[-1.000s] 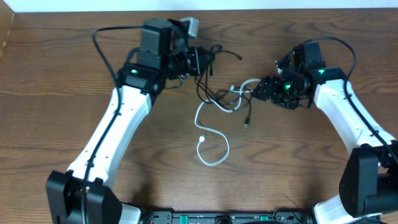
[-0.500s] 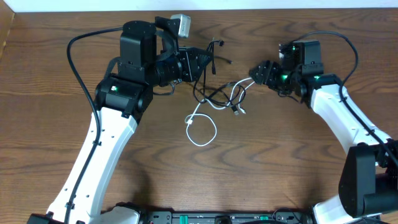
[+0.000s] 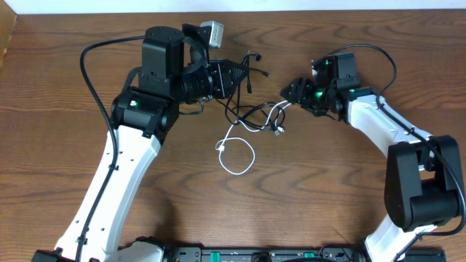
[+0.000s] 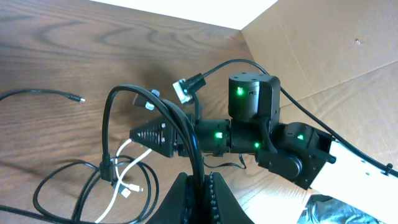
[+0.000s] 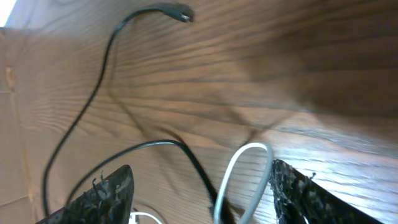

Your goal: Untangle cables

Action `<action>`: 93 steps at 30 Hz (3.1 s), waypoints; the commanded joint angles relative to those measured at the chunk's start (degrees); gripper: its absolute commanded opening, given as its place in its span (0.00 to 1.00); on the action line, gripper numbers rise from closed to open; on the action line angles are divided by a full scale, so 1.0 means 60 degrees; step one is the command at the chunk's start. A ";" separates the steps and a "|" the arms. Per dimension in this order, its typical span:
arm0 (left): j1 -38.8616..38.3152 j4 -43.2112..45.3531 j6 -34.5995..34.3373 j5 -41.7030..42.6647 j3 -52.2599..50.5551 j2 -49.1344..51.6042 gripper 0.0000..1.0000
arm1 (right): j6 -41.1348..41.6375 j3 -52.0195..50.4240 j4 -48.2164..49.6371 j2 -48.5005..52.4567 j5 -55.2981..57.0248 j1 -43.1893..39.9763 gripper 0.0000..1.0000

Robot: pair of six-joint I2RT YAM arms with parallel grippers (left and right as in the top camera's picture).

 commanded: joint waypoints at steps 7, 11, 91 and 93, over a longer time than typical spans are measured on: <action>0.0000 -0.0379 0.0353 0.0120 0.0062 -0.0211 0.08 | 0.1242 -0.0026 0.0149 0.0175 -0.1035 0.0127 0.45; 0.0000 -0.0630 0.0390 0.0091 0.0062 -0.0208 0.08 | 0.1417 -0.0026 0.0149 0.0175 -0.1453 0.0033 0.21; -0.0029 -0.3034 0.1665 -0.6288 0.0055 0.0696 0.07 | -0.1410 1.4010 -0.3319 0.5625 0.2801 -0.7129 0.01; -0.0029 -0.2998 0.1668 -0.5974 0.0055 0.0834 0.07 | -0.1413 1.4010 -0.3639 0.6120 0.2849 -0.7180 0.36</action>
